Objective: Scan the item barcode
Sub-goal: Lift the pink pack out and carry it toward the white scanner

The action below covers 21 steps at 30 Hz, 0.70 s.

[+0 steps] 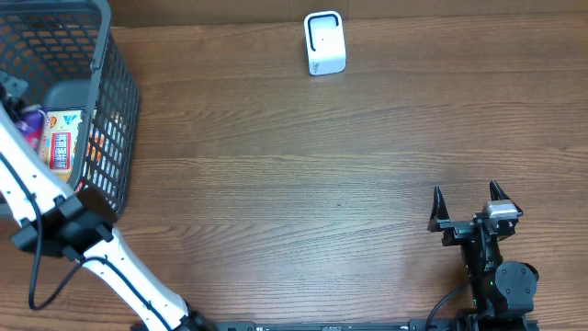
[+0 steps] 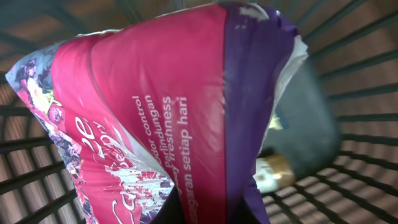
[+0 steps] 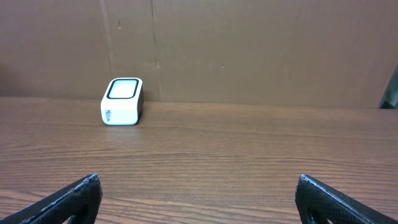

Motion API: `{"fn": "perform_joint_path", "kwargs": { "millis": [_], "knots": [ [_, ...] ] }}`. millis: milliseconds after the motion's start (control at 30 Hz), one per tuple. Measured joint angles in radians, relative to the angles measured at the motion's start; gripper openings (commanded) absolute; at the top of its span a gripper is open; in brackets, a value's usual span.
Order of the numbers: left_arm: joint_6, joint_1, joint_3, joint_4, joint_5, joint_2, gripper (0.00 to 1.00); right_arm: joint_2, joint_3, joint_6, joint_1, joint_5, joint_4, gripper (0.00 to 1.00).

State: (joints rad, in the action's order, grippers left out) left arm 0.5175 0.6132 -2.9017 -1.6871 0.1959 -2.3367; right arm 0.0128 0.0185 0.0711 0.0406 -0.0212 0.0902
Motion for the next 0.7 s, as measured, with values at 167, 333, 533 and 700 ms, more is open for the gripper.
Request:
{"fn": "perform_joint_path", "kwargs": {
  "millis": [167,333,533,700],
  "knots": [
    [0.008,0.0,-0.039,0.01,-0.026,0.177,0.04,0.0,0.0,0.0,0.0,0.0,0.0,1.0],
    [0.008,-0.01,-0.064,0.012,-0.129,0.362,0.04,0.0,0.0,0.0,0.0,0.0,0.0,1.0],
    [-0.002,-0.158,-0.074,0.008,-0.306,0.468,0.04,0.0,0.0,0.0,0.0,0.0,0.0,1.0],
    [-0.051,-0.419,-0.048,-0.002,-0.394,0.454,0.04,0.0,0.0,0.0,0.0,0.0,0.0,1.0]
  ]
}}
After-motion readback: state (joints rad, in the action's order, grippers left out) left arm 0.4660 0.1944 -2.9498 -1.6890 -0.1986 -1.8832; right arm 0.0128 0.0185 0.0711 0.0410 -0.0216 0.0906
